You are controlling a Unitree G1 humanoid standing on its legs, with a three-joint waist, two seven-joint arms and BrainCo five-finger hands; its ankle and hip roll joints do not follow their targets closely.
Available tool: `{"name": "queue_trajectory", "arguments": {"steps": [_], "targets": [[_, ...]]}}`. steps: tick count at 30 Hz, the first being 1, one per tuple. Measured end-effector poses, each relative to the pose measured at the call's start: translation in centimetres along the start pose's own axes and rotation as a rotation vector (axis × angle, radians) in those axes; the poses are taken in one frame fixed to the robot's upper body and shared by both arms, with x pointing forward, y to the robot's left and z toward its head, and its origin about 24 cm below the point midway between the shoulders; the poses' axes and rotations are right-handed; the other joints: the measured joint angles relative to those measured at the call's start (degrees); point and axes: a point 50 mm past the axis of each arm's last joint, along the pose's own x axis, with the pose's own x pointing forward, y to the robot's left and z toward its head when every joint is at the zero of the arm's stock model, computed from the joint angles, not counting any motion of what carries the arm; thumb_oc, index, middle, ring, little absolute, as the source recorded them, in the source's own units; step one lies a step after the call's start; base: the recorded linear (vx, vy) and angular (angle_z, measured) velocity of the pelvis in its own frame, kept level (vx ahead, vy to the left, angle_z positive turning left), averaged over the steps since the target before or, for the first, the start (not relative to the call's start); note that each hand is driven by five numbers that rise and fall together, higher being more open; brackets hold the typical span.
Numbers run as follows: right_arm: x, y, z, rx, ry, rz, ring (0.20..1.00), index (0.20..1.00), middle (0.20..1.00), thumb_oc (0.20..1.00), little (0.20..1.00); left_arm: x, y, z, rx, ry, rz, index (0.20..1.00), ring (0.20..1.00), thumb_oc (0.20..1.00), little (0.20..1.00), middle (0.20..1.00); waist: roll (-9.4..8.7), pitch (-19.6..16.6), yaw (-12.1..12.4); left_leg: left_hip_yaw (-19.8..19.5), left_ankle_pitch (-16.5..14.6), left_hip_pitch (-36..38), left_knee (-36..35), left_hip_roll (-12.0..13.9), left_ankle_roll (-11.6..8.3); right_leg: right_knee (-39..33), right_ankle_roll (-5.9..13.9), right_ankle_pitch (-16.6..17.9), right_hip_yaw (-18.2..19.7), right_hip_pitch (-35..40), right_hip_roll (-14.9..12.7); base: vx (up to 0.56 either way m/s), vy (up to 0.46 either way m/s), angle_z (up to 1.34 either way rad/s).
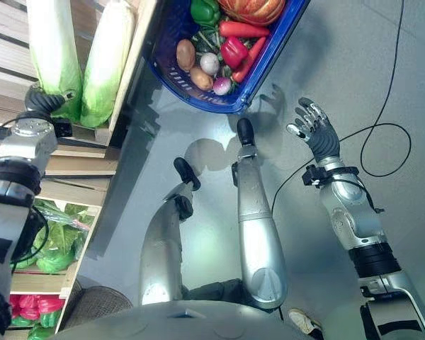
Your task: Pick up fruits and vegetables into the basket
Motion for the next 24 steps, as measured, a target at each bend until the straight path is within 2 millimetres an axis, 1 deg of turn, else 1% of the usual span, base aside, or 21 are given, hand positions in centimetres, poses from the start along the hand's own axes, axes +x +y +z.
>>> {"name": "queue_trajectory", "arguments": {"steps": [3,4,5,8,9,10,11,12,16,21,24], "targets": [[-0.5,-0.1,0.4,-0.017,-0.028,0.000,1.000,1.000,1.000,1.000,1.000,-1.0,-0.7,-0.7,-0.036,-0.051,-0.032,0.200,0.200,0.200,0.200,0.200,0.07,0.0,0.9,-0.8,0.4,2.3,-1.0,-0.3,0.10,-0.7,0.43,-0.3,-0.9,2.7,-0.3,-0.04,-0.113,0.12],[-0.6,-0.4,0.7,-0.023,-0.043,-0.002,1.000,1.000,1.000,1.000,1.000,-1.6,-1.3,-0.8,-0.062,-0.085,-0.049,0.200,0.200,0.200,0.200,0.200,0.16,0.1,1.7,-0.9,0.4,3.5,-1.3,-0.4,0.17,-1.1,0.52,-0.4,-1.1,4.0,-0.3,-0.03,-0.128,0.12],[-0.5,-0.4,0.9,-0.022,-0.052,-0.001,1.000,1.000,1.000,1.000,1.000,-2.0,-1.6,-1.1,-0.069,-0.101,-0.065,0.200,0.200,0.200,0.200,0.200,0.31,0.2,2.1,-1.2,0.5,4.4,-1.6,-0.4,0.26,-1.4,0.52,-0.4,-1.5,5.2,-0.4,-0.04,-0.146,0.12],[-0.5,-0.3,1.5,-0.018,-0.083,0.016,1.000,1.000,1.000,1.000,1.000,-3.3,-2.3,-1.6,-0.059,-0.148,-0.097,0.200,0.200,0.200,0.200,0.200,0.34,0.2,3.4,-2.1,0.5,6.5,-1.8,-0.3,0.26,-2.6,0.73,-0.5,-2.3,8.2,-0.4,-0.09,-0.140,0.11],[-0.5,-0.3,2.1,-0.017,-0.111,0.026,1.000,1.000,1.000,1.000,1.000,-4.0,-2.5,-1.3,-0.053,-0.196,-0.114,0.200,0.200,0.200,0.200,0.200,0.34,0.2,4.2,-2.5,0.6,6.9,-1.7,-0.3,0.33,-2.9,0.83,-0.5,-2.9,9.2,-0.5,-0.04,-0.138,0.14],[-0.5,-0.3,2.3,-0.014,-0.121,0.029,1.000,1.000,1.000,1.000,1.000,-4.4,-2.7,-1.4,-0.048,-0.216,-0.123,0.200,0.200,0.200,0.200,0.200,0.36,0.2,4.8,-2.9,0.6,7.2,-1.7,-0.3,0.32,-2.8,0.47,-0.2,-3.3,9.7,-0.6,-0.13,-0.209,0.20],[-0.4,-0.2,2.6,-0.011,-0.135,0.043,1.000,1.000,1.000,1.000,1.000,-4.8,-2.6,-1.0,-0.039,-0.250,-0.127,0.200,0.200,0.200,0.200,0.200,0.36,0.2,5.1,-3.3,0.6,7.3,-1.7,-0.2,0.35,-3.4,0.67,-0.4,-3.7,10.2,-0.7,-0.03,-0.137,0.13],[-0.4,-0.1,2.8,-0.012,-0.142,0.051,1.000,1.000,1.000,1.000,1.000,-5.1,-2.6,-0.9,-0.035,-0.267,-0.131,0.200,0.200,0.200,0.200,0.200,0.36,0.2,5.4,-3.4,0.7,7.4,-1.7,-0.2,0.38,-3.6,0.81,-0.4,-3.9,10.6,-0.7,-0.03,-0.147,0.14],[-0.1,0.2,3.1,-0.005,-0.150,0.072,1.000,1.000,1.000,1.000,1.000,-6.7,-3.0,-0.1,0.026,-0.365,-0.171,0.200,0.200,0.200,0.200,0.200,0.35,0.2,7.9,-4.2,0.7,9.3,-1.7,0.5,0.34,-4.5,0.71,-0.3,-5.5,13.8,-0.5,-0.03,-0.145,0.11],[0.6,0.5,3.8,0.005,-0.162,0.056,1.000,1.000,1.000,1.000,1.000,-7.9,-3.6,1.4,0.071,-0.485,-0.236,0.200,0.200,0.200,0.200,0.200,0.31,0.2,9.2,-5.8,0.7,10.6,-1.6,0.6,0.35,-5.6,0.78,-0.2,-6.9,16.7,-0.6,-0.01,-0.147,0.13],[1.1,0.8,4.7,-0.034,-0.184,0.049,1.000,1.000,1.000,1.000,1.000,-8.9,-4.0,2.5,0.122,-0.562,-0.296,0.200,0.200,0.200,0.200,0.200,0.28,0.2,10.1,-6.6,0.7,11.9,-1.8,0.8,0.34,-6.5,0.48,0.0,-8.0,19.0,-0.6,0.02,-0.143,0.11]]}}
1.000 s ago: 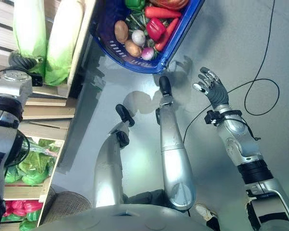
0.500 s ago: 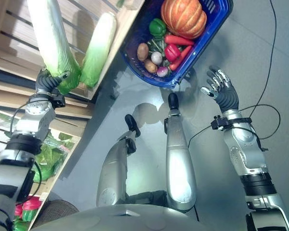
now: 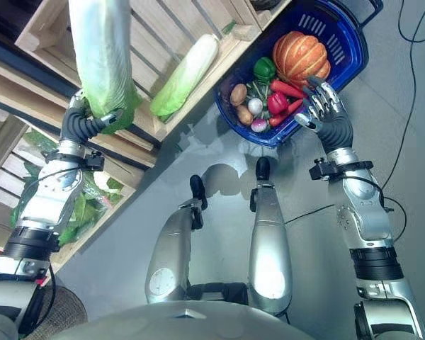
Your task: Pick up fruits and vegetables into the basket
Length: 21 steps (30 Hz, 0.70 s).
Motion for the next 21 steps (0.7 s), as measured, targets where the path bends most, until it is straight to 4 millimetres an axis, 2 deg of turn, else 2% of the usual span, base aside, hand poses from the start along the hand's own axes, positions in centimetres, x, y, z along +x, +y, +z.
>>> {"name": "queue_trajectory", "arguments": {"steps": [6,14,18,21], "targets": [[2.3,2.5,2.6,-0.037,-0.073,0.091,1.000,1.000,1.000,1.000,1.000,0.2,-0.7,1.0,0.071,-0.049,-0.100,0.200,0.200,0.200,0.200,0.200,-0.04,0.0,1.2,-0.4,-0.1,2.2,-0.1,0.5,0.06,-1.4,0.07,0.1,-1.3,3.5,0.1,0.02,-0.095,0.08],[3.4,5.1,1.8,-0.016,0.023,0.189,1.000,1.000,1.000,1.000,1.000,0.9,-3.0,2.9,0.163,-0.136,-0.253,0.200,0.200,0.200,0.200,0.200,-0.25,-0.1,3.8,-1.1,-0.1,4.1,-0.8,0.5,0.05,-2.1,0.07,0.1,-2.2,6.0,0.0,0.02,-0.078,0.05],[4.1,6.7,2.0,-0.001,0.027,0.231,1.000,1.000,1.000,1.000,1.000,1.8,-4.3,4.0,0.221,-0.172,-0.325,0.200,0.200,0.200,0.200,0.200,-0.42,-0.1,4.1,-2.2,0.0,5.1,-0.9,0.5,0.03,-3.0,0.09,0.2,-3.2,8.1,0.0,0.03,-0.049,0.12],[4.7,7.6,2.6,0.000,0.010,0.239,1.000,1.000,1.000,1.000,1.000,2.1,-5.1,3.9,0.255,-0.133,-0.391,0.200,0.200,0.200,0.200,0.200,-0.55,-0.2,4.2,-2.2,-0.1,6.1,-1.0,0.5,0.16,-4.0,0.36,0.3,-3.4,9.6,0.0,0.01,-0.004,0.01]]}}
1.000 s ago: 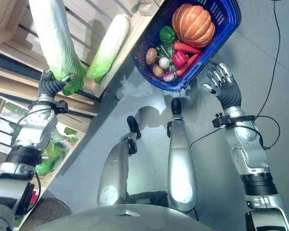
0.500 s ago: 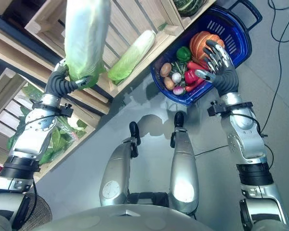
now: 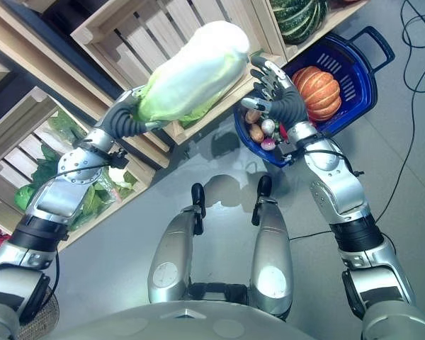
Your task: Pick up fruits and vegetables into the basket
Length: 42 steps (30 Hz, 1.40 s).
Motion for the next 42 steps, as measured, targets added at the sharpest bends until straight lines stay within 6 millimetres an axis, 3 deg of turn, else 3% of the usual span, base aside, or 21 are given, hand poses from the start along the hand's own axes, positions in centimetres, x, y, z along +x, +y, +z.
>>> {"name": "queue_trajectory", "arguments": {"steps": [12,19,23,31,32,33,37,38,39,42], "targets": [[1.1,1.6,-1.3,0.019,0.102,-0.044,1.000,1.000,1.000,1.000,1.000,1.3,-1.2,-0.4,0.078,0.149,-0.189,0.200,0.200,0.200,0.200,0.200,-0.46,-0.1,0.1,-0.1,0.1,2.1,-0.8,-0.4,0.36,-1.3,0.38,0.3,-0.6,2.8,-0.5,0.01,0.006,0.02],[2.2,2.0,-1.3,0.081,0.099,-0.115,1.000,1.000,1.000,1.000,1.000,1.7,-1.6,-0.3,0.109,0.181,-0.211,0.200,0.200,0.200,0.200,0.200,-0.58,-0.2,0.2,-0.1,0.2,2.1,-0.8,-0.9,0.77,-1.9,0.86,0.8,-0.8,3.2,-1.0,0.00,0.004,0.02],[2.7,2.6,-2.5,0.133,0.157,-0.117,1.000,1.000,1.000,1.000,1.000,1.8,-1.5,-0.6,0.186,0.199,-0.173,0.200,0.200,0.200,0.200,0.200,-0.66,-0.3,0.6,0.0,0.3,3.1,-1.0,-1.0,0.82,-2.0,0.87,0.8,-1.0,4.3,-1.2,0.00,0.003,0.02],[3.2,4.5,-5.0,0.545,0.288,-0.064,1.000,1.000,1.000,1.000,1.000,1.9,-1.9,-0.8,0.317,0.206,-0.155,0.200,0.200,0.200,0.200,0.200,-1.50,-0.8,2.0,-0.5,0.4,3.6,-0.9,-1.0,0.95,-2.5,0.88,0.8,-1.5,5.4,-1.2,0.01,-0.022,0.03],[3.3,4.8,-5.3,0.605,0.295,-0.056,0.658,0.658,0.658,0.658,0.658,1.9,-2.0,-1.0,0.331,0.210,-0.155,0.200,0.200,0.200,0.200,0.200,-1.50,-0.8,2.1,-0.6,0.4,3.7,-0.9,-1.0,0.97,-2.7,0.94,0.8,-1.6,5.6,-1.3,0.03,-0.042,0.04],[3.3,5.1,-5.6,0.670,0.305,-0.046,0.200,0.200,0.200,0.200,0.200,2.0,-2.1,-1.1,0.350,0.214,-0.159,0.200,0.200,0.200,0.200,0.200,-1.50,-0.8,2.4,-0.7,0.4,3.9,-0.9,-1.0,0.98,-2.9,0.96,0.8,-1.8,6.0,-1.3,0.02,-0.034,0.06],[3.4,5.1,-5.6,0.741,0.268,-0.020,0.200,0.200,0.200,0.200,0.200,2.1,-2.1,-1.0,0.382,0.205,-0.144,0.200,0.200,0.200,0.200,0.200,-1.56,-0.9,3.4,-1.1,0.5,4.0,-1.0,-1.2,1.04,-2.9,0.97,0.8,-2.3,6.4,-1.5,0.01,-0.025,0.07],[3.4,4.9,-5.8,0.741,0.262,-0.032,0.200,0.200,0.200,0.200,0.200,2.3,-2.2,-0.8,0.390,0.198,-0.146,0.514,0.514,0.514,0.514,0.514,-1.56,-0.9,3.3,-1.4,0.6,4.0,-1.0,-1.2,1.10,-2.9,0.97,0.8,-2.8,6.7,-1.6,-0.01,-0.022,0.17],[3.3,4.8,-5.8,0.739,0.252,-0.039,0.200,0.200,0.200,0.200,0.200,2.4,-2.2,-0.7,0.389,0.194,-0.145,1.000,1.000,1.000,1.000,1.000,-1.56,-0.9,3.4,-1.4,0.7,4.0,-1.0,-1.2,1.15,-3.0,0.99,0.8,-3.0,6.9,-1.7,-0.02,-0.016,0.14],[3.3,4.5,-5.6,0.688,0.227,-0.038,0.200,0.200,0.200,0.200,0.200,2.5,-2.5,-0.6,0.345,0.199,-0.180,1.000,1.000,1.000,1.000,1.000,-1.58,-0.9,3.5,-1.4,0.8,3.9,-1.2,-1.4,1.29,-3.5,1.18,1.0,-2.9,6.9,-1.8,-0.05,-0.019,0.02]]}}
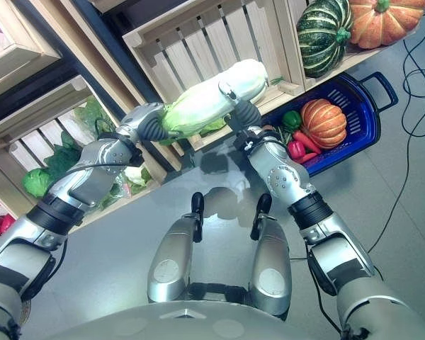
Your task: Pick up fruits and vegetables into the basket
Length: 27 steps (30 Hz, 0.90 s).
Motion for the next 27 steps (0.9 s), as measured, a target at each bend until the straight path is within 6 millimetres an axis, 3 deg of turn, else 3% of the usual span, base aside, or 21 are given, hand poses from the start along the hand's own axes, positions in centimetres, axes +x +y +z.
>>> {"name": "queue_trajectory", "arguments": {"steps": [6,10,19,27], "targets": [[-0.3,-0.5,0.8,-0.145,-0.041,0.020,0.200,0.200,0.200,0.200,0.200,-0.2,-2.0,-0.1,-0.280,0.011,-0.150,1.000,1.000,1.000,1.000,1.000,0.07,-0.9,-0.6,0.1,0.3,-1.5,-0.6,-0.4,0.20,-0.4,0.25,0.2,0.0,-1.6,-0.3,-0.07,-0.009,0.01],[-1.2,-1.2,2.4,-0.191,-0.107,0.020,0.200,0.200,0.200,0.200,0.200,-1.4,-4.9,-0.8,-0.469,0.037,-0.245,1.000,1.000,1.000,1.000,1.000,0.15,-2.1,-0.6,0.1,0.5,-3.1,-0.6,-0.4,0.19,-0.5,0.19,0.7,0.1,-3.3,-0.3,-0.09,-0.005,-0.03],[-5.9,-5.3,11.6,-0.363,-0.535,-0.170,0.200,0.200,0.200,0.200,0.200,-7.5,-13.1,-3.1,-0.676,0.179,-0.568,1.000,1.000,1.000,1.000,1.000,1.42,-1.2,-1.1,1.1,0.5,-5.4,-0.5,-0.3,0.34,0.1,0.15,0.7,0.4,-6.2,-0.3,-0.07,-0.013,-0.03],[-8.6,-8.0,13.5,-0.513,-0.602,-0.356,0.200,0.200,0.200,0.200,0.200,-8.3,-15.2,-2.5,-0.815,0.196,-0.686,1.000,1.000,1.000,1.000,1.000,1.76,0.9,-3.1,2.1,0.9,-8.6,-0.5,-0.2,0.38,0.8,-0.05,0.9,1.5,-10.3,-0.2,-0.02,-0.008,-0.06]]}}
